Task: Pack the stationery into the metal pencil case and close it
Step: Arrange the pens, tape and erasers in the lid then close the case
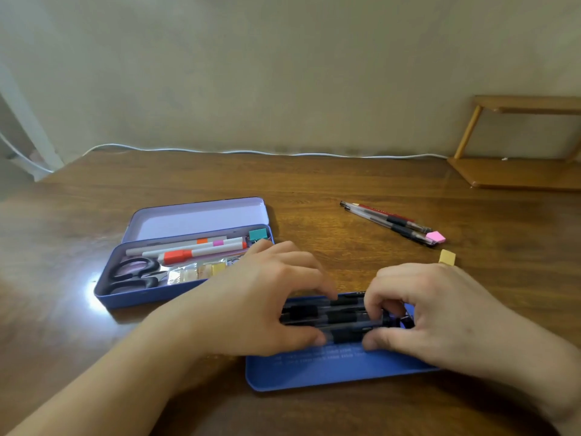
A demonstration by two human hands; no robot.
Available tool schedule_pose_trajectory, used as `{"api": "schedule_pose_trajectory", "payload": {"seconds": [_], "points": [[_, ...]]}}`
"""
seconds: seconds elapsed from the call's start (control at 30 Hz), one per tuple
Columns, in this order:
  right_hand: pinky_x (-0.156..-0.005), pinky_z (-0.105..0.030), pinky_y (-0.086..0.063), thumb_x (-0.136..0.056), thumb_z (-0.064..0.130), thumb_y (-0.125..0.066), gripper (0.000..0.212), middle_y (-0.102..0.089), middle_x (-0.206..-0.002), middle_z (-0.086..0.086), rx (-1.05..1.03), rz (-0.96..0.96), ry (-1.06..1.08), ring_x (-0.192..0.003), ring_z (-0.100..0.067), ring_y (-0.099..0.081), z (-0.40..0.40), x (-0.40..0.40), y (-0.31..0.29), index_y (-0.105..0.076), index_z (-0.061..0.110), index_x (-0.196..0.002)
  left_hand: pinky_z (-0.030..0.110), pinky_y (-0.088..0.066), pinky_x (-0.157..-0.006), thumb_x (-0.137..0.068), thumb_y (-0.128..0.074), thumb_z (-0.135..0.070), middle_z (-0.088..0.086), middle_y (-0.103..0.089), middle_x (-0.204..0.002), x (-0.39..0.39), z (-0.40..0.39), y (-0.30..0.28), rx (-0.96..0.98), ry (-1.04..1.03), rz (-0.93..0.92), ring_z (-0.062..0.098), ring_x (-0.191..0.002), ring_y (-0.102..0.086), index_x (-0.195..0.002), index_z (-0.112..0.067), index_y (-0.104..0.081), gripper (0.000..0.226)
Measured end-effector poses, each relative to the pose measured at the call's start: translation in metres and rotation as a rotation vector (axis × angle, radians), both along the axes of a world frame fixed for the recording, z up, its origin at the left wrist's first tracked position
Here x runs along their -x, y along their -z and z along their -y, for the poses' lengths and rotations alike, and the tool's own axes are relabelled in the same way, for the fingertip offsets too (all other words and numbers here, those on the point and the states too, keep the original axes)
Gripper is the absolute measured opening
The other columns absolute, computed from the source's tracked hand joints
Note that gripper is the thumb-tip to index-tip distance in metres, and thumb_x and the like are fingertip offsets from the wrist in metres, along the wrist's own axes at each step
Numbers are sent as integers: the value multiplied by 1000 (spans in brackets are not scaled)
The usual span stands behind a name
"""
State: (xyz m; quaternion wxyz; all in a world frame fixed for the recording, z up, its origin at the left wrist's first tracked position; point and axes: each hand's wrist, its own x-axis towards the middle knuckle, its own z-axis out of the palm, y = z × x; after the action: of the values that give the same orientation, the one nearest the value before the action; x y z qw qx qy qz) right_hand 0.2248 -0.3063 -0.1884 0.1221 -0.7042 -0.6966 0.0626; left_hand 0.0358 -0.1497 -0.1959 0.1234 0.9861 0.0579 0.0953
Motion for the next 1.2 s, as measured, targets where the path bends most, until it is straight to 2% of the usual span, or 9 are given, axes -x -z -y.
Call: {"api": "schedule_pose_trajectory", "payload": {"seconds": [0.17, 0.33, 0.5, 0.67, 0.8, 0.9, 1.0, 1.13, 1.2], "points": [[-60, -18, -42, -61, 81, -53, 46, -59, -77, 18, 37, -57, 98, -81, -1, -55, -3, -5, -2, -58, 39, -78, 26, -31, -100, -82, -63, -59, -27, -56, -114, 0, -2, 3, 4, 7, 7, -3, -110, -43, -115, -46, -59, 36], [-53, -24, -37, -78, 63, -56, 33, -57, -86, 15, -290, 86, 480, -84, -10, -50, -11, -56, 6, -69, 39, -96, 30, -36, -100, -87, -57, -59, -27, -55, -112, -2, -4, 5, 15, -36, 89, -3, -110, -46, -114, -43, -60, 31], [-58, -27, -37, -86, 53, -59, 38, -48, -101, 11, -125, 172, 687, -95, -11, -37, -26, -78, 25, -64, 37, -120, 36, -43, -96, -86, -52, -57, -22, -60, -107, -5, -7, 7, 63, -194, 300, 1, -105, -53, -107, -41, -64, 29], [-58, -27, -34, -86, 41, -64, 21, -58, -99, 10, -266, 171, 659, -93, -12, -38, -25, -71, 22, -71, 31, -103, 39, -44, -94, -85, -54, -53, -21, -63, -104, -4, -7, 7, 80, -233, 375, 3, -103, -55, -105, -38, -67, 28], [-62, -16, -42, -83, 36, -69, 6, -67, -83, 10, -703, -239, 486, -80, -12, -57, -20, -62, 6, -70, 32, -87, 39, -47, -91, -87, -61, -45, -22, -59, -105, -6, -7, 6, 89, -255, 526, 7, -104, -55, -111, -31, -67, 28], [-67, -17, -50, -76, 51, -73, 21, -72, -90, 10, -933, -991, 235, -89, -11, -64, -10, -51, -15, -68, 33, -84, 20, -43, -87, -92, -59, -34, -18, -62, -102, -7, -6, 1, 159, -284, 677, 6, -100, -57, -110, -25, -68, 22], [-75, -28, -57, -78, 45, -70, 25, -74, -99, 3, -735, -1501, -82, -102, -23, -69, -1, -42, -24, -64, 25, -92, 9, -39, -80, -98, -55, -16, -11, -65, -99, -6, -4, -4, 292, -265, 794, 6, -93, -59, -112, -20, -66, 19], [-56, -34, -57, -85, 32, -67, 48, -61, -71, -4, -243, -1694, -270, -55, -17, -63, -3, -4, -16, -55, 10, -126, 21, -46, -84, -96, -55, -5, -2, -58, -118, -9, 5, -7, 190, -63, 825, 11, -100, -59, -126, -14, -58, 31], [-44, -28, -49, -85, 34, -68, 59, -52, -66, -7, 20, -1669, -301, -42, -11, -51, -5, 15, -9, -46, 24, -140, 33, -50, -89, -95, -57, -5, 6, -55, -126, -12, 11, -4, 88, 118, 763, 20, -110, -58, -126, -10, -60, 31]]}}
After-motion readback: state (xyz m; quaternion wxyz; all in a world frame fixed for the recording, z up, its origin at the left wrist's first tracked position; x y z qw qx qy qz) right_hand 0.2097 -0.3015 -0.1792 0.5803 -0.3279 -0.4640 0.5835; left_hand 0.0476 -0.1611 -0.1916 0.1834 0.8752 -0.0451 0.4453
